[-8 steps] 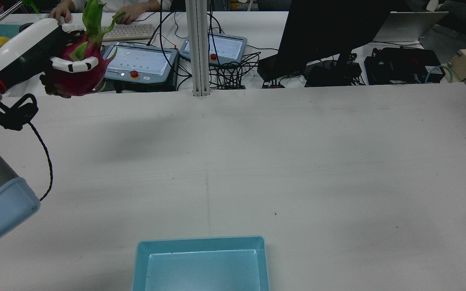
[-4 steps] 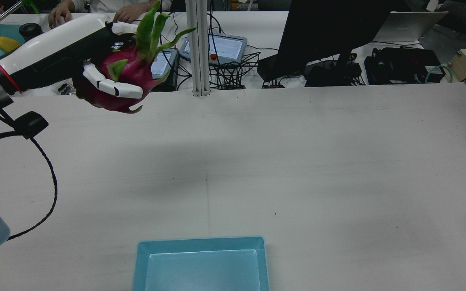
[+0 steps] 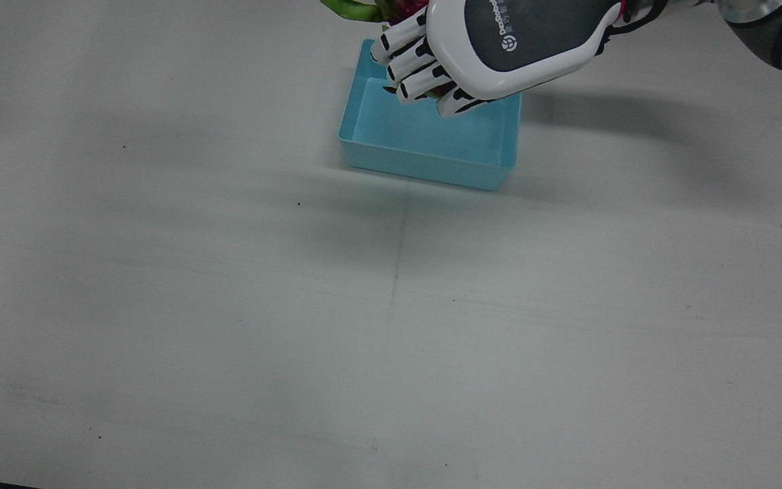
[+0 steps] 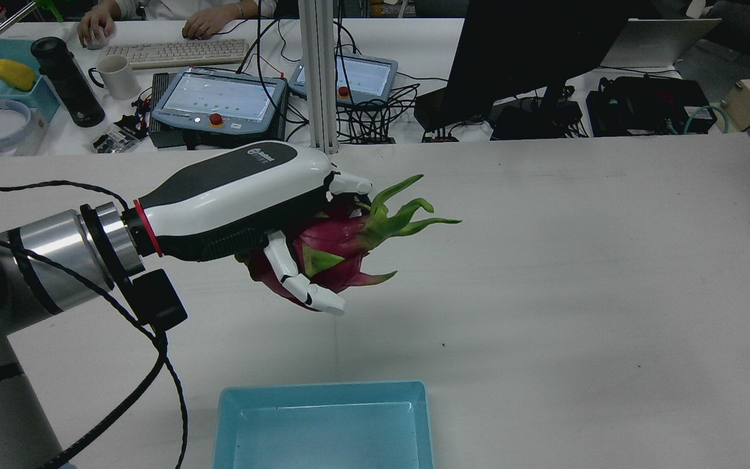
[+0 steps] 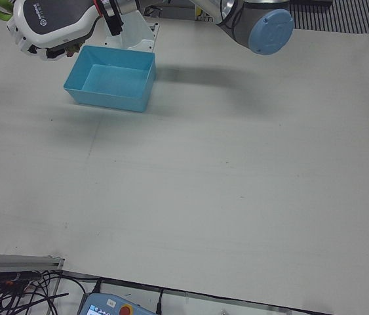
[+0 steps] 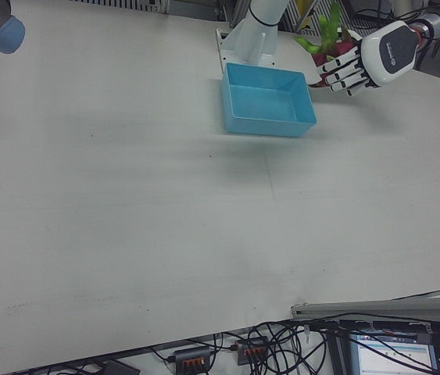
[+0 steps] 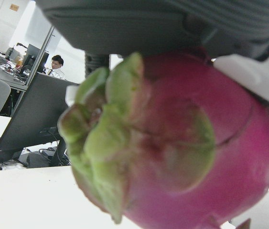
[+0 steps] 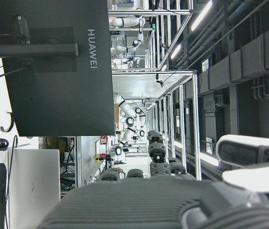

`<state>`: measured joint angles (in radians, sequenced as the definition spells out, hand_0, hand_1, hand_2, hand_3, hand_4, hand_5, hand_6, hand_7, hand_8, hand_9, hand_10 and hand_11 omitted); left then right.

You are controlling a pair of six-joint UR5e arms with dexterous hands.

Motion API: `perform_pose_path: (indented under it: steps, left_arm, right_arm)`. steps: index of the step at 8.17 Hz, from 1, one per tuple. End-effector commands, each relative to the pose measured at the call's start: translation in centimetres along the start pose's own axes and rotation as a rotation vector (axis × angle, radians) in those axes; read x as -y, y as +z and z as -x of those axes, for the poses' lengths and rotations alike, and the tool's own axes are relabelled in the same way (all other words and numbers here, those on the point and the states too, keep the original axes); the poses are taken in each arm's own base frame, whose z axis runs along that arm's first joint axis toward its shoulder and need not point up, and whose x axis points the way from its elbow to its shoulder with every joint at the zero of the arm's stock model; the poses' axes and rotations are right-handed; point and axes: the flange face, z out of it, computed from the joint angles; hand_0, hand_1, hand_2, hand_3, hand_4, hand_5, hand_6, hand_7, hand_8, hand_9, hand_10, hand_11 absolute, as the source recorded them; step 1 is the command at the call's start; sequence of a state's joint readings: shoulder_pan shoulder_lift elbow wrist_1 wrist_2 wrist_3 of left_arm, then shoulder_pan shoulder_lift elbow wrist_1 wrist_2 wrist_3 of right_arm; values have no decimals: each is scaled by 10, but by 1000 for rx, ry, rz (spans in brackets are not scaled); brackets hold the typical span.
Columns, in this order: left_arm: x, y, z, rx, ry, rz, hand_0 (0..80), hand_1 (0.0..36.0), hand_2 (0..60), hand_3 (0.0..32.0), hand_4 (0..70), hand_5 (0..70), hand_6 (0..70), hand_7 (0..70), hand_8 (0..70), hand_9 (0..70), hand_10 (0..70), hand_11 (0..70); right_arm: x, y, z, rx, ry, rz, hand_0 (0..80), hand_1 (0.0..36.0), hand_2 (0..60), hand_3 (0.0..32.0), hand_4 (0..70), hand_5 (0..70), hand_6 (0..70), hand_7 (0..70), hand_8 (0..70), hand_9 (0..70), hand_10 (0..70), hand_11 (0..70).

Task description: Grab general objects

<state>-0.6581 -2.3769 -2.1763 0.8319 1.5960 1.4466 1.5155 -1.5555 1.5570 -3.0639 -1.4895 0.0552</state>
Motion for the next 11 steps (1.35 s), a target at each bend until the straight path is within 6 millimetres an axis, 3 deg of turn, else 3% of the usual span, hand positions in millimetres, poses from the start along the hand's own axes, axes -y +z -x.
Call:
perform_pose_path:
  steps: [1,2,3,4,5,6,7,8,11]
  left_arm:
    - [-67,16,14,32,36,102,480,94,224,0,139,700,439,632,392,502,700,700]
    - [-66,16,15,34,40,99,477,91,221,0,137,700,435,629,385,496,700,700]
    - [-68,15,19,42,39,104,470,50,73,0,123,700,402,589,346,455,700,700]
    - [-68,14,18,41,43,103,463,40,25,0,108,700,322,519,261,368,537,700]
    - [-67,13,18,47,44,102,469,74,24,0,85,558,175,365,122,185,322,471]
    - [-67,11,16,43,45,102,470,88,8,0,53,398,90,256,45,82,227,344]
    - [-67,9,12,31,45,104,462,76,0,0,40,275,52,206,11,36,182,277]
    - [-68,5,4,11,57,106,459,70,0,0,35,248,35,185,0,23,169,259]
    - [-66,3,-2,2,83,102,457,70,0,0,33,261,30,176,0,21,152,233]
  right_arm:
    - [0,0,0,0,0,1,0,0,0,0,0,0,0,0,0,0,0,0]
    - [0,0,0,0,0,-1,0,0,0,0,0,0,0,0,0,0,0,0]
    - [0,0,0,0,0,1,0,0,0,0,0,0,0,0,0,0,0,0]
    - [0,0,0,0,0,-1,0,0,0,0,0,0,0,0,0,0,0,0]
    - [0,0,0,0,0,1,0,0,0,0,0,0,0,0,0,0,0,0]
    - [0,0,0,0,0,-1,0,0,0,0,0,0,0,0,0,0,0,0]
    - [0,0,0,0,0,1,0,0,0,0,0,0,0,0,0,0,0,0]
    - [0,0,0,0,0,-1,0,0,0,0,0,0,0,0,0,0,0,0]
    - [0,0,0,0,0,-1,0,0,0,0,0,0,0,0,0,0,0,0]
